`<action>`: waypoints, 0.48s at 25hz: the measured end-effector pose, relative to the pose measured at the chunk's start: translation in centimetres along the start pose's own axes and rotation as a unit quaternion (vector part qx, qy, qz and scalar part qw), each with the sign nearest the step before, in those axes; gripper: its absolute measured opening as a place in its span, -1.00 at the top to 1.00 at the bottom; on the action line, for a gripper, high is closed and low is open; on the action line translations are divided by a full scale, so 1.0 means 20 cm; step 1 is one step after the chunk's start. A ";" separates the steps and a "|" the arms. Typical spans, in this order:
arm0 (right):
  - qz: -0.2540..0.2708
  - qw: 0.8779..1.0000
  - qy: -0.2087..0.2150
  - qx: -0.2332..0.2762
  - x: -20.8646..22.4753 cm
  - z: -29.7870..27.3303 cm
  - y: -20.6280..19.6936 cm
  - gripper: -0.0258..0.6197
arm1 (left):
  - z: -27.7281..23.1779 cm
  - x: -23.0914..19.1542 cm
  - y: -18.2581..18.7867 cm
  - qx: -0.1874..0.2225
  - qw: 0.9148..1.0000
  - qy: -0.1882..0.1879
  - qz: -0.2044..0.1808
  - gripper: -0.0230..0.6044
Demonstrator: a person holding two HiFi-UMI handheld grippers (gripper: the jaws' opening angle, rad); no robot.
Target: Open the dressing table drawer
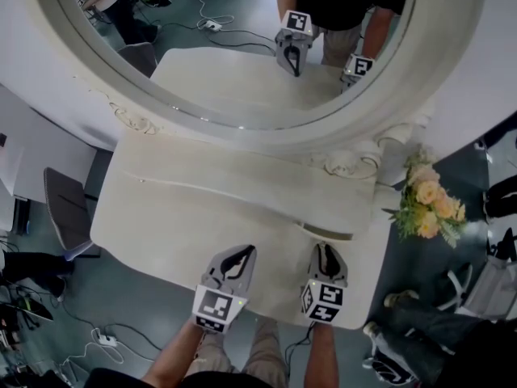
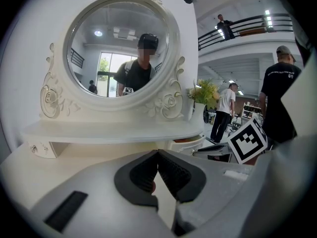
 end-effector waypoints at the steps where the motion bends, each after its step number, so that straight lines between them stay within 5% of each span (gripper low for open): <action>1: 0.000 1.000 0.000 0.000 0.00 0.00 0.00 0.66 | 0.00 0.00 0.00 0.003 1.000 0.000 -0.002 0.92; 12: 0.002 1.000 0.003 -0.001 -0.02 0.04 -0.03 0.69 | 0.03 0.01 0.00 0.007 1.000 0.001 -0.010 0.92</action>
Point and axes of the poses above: the fingertips, and each gripper's own axes: z backward along the fingers, x to its right, y out of its top, the point moved 3 cm from there along z, backward along the fingers, and after that the axes turned 5 degrees about y, right-handed, at the moved point
